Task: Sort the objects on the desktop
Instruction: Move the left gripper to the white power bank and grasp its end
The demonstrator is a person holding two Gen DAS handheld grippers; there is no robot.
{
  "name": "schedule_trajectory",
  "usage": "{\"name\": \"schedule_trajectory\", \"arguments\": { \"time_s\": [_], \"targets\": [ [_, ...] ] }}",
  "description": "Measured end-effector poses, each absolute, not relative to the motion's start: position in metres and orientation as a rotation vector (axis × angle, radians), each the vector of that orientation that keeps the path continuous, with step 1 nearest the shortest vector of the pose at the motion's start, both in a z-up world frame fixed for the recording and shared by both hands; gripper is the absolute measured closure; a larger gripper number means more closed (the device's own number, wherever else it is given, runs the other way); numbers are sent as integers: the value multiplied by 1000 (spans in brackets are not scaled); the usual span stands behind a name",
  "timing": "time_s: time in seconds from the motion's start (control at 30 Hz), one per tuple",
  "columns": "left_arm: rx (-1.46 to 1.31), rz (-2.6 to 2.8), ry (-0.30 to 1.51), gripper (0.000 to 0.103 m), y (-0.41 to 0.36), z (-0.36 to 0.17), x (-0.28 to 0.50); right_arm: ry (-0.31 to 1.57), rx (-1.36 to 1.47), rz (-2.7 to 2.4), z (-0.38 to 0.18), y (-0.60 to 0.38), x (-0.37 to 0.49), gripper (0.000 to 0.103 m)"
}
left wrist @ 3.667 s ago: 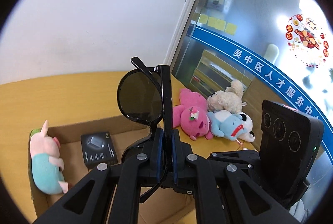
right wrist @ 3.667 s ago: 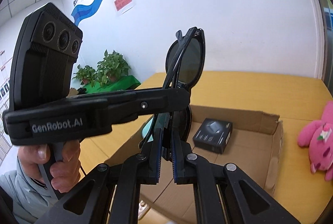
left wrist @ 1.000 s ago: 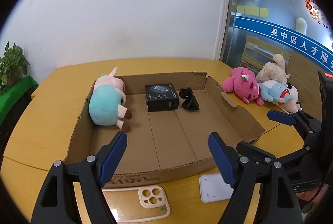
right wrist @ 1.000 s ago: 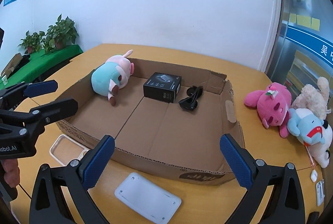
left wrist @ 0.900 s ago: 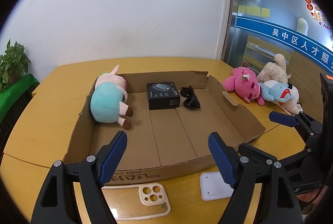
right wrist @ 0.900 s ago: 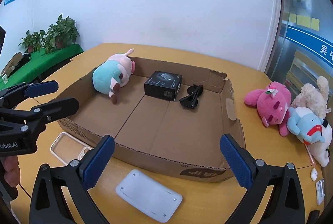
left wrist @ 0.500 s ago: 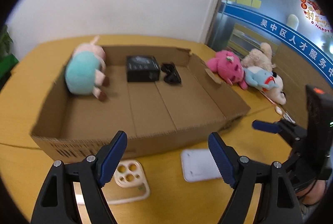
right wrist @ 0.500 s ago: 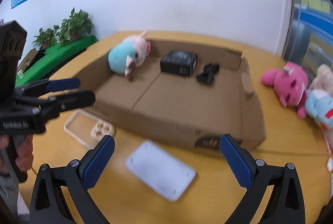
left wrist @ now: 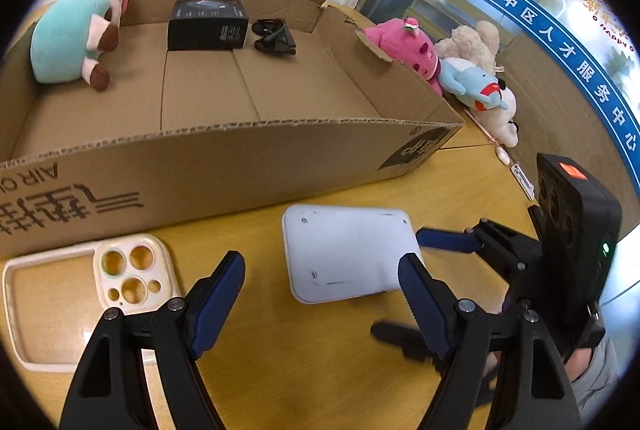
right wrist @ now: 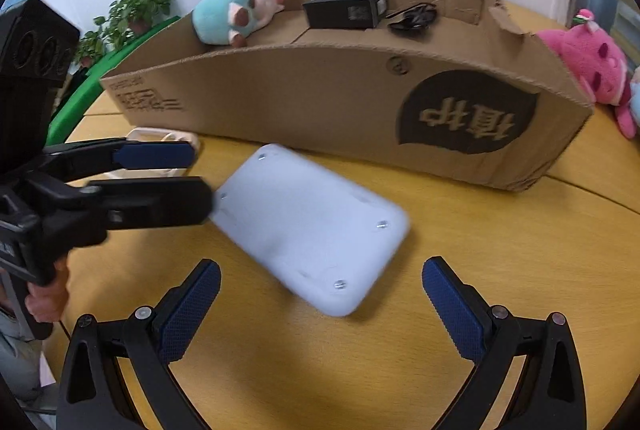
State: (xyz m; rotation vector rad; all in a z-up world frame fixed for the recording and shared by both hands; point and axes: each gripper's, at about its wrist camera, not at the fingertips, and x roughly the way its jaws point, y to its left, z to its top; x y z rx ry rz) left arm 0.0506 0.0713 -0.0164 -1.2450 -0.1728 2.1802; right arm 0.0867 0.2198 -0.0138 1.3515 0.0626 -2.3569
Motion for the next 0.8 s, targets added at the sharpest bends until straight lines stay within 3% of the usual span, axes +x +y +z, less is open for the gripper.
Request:
{"name": "schedule_trajectory", "arguments": {
  "time_s": [0.23, 0.47, 0.7, 0.8],
  "targets": [
    [-1261, 2189, -218, 25, 51, -18, 60, 11, 1252, -2176, -1, 201, 115, 3],
    [-1303, 2140, -309, 25, 47, -26, 60, 137, 1297, -2273, -15, 211, 83, 3],
    [-1332, 2127, -344, 25, 50, -35, 57, 131, 1278, -2178, -18, 191, 96, 17],
    [-1352, 2096, -368, 34, 53, -41, 53, 125, 1265, -2169, -17, 189, 105, 24]
  ]
}}
